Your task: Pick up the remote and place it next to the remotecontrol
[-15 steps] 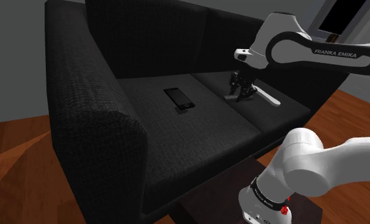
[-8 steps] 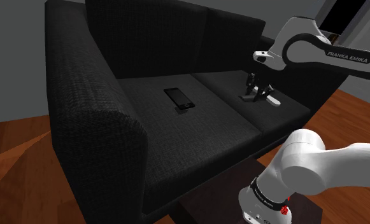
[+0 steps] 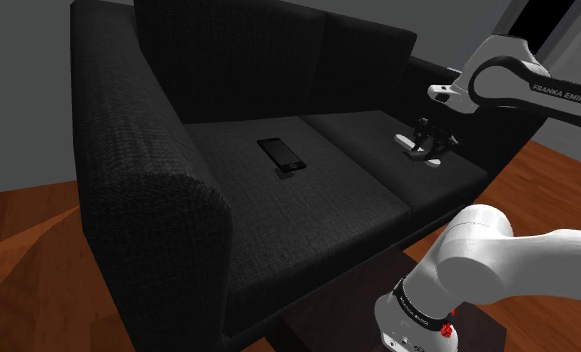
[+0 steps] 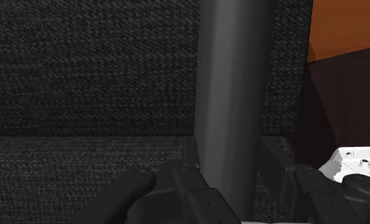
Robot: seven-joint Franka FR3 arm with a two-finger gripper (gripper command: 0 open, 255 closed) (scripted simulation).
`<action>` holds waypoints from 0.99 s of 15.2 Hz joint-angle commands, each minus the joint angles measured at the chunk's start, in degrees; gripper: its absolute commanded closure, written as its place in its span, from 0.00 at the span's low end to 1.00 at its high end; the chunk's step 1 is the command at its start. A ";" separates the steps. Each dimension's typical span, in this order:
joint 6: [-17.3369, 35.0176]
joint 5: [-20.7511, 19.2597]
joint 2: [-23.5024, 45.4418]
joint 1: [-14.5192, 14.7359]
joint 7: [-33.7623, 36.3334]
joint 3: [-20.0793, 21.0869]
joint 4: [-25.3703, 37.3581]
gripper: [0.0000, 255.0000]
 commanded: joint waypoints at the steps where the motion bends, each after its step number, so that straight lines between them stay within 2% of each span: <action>1: -0.01 -1.58 0.66 -0.27 -3.00 -2.92 1.96 1.00; 8: -0.90 -5.53 2.91 0.36 -12.67 -12.08 10.34 1.00; 15: -1.61 -8.03 5.95 4.81 -21.98 -22.33 21.47 1.00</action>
